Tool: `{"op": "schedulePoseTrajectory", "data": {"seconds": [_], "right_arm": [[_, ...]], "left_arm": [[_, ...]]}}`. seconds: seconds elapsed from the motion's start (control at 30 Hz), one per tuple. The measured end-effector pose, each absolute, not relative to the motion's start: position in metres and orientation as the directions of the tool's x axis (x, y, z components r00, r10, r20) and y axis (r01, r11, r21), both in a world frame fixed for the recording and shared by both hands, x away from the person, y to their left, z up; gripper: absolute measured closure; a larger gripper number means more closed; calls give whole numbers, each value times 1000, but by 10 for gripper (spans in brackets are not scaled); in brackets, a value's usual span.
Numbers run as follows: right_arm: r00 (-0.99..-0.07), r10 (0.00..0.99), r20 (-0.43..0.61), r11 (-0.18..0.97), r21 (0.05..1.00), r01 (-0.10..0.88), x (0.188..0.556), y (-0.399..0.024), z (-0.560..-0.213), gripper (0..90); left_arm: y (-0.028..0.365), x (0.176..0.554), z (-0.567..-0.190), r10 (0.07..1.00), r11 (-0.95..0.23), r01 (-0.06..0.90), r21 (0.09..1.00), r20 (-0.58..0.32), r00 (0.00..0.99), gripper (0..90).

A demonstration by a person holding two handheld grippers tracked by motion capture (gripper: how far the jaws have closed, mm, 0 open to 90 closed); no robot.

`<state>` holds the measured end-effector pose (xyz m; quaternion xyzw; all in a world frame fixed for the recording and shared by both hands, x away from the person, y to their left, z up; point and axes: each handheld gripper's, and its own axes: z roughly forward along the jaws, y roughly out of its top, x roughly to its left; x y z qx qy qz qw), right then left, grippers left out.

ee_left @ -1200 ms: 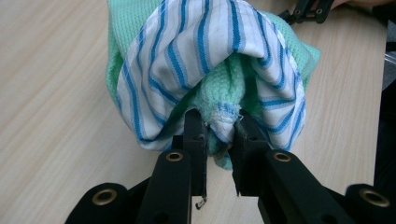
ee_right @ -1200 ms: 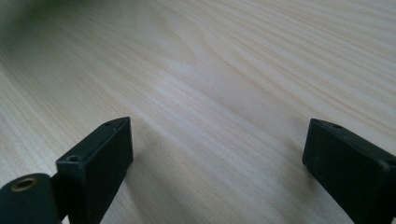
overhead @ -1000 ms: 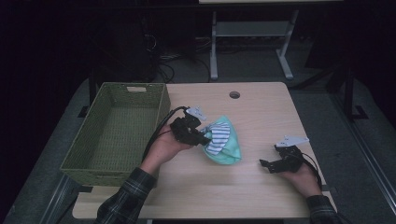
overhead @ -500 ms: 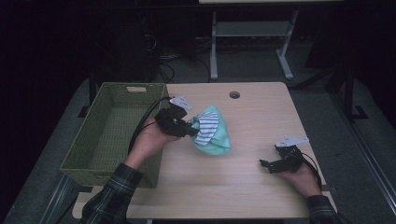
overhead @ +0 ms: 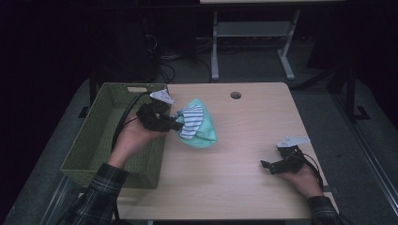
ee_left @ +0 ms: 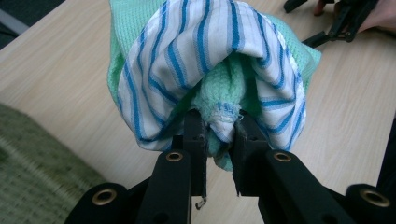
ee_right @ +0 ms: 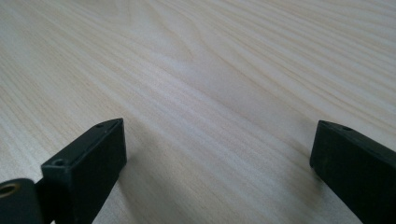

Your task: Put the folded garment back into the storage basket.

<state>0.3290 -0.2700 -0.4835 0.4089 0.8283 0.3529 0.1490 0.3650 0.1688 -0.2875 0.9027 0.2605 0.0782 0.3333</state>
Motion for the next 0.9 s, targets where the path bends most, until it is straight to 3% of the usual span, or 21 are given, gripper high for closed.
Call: {"op": "schedulePoseTrajectory", "data": {"seconds": [0.9], "right_arm": [[-619, 784, 40, 416, 707, 572, 329, -270, -484, 32]], "left_arm": [[256, 362, -275, 688, -515, 527, 676, -40, 724, 775]]}}
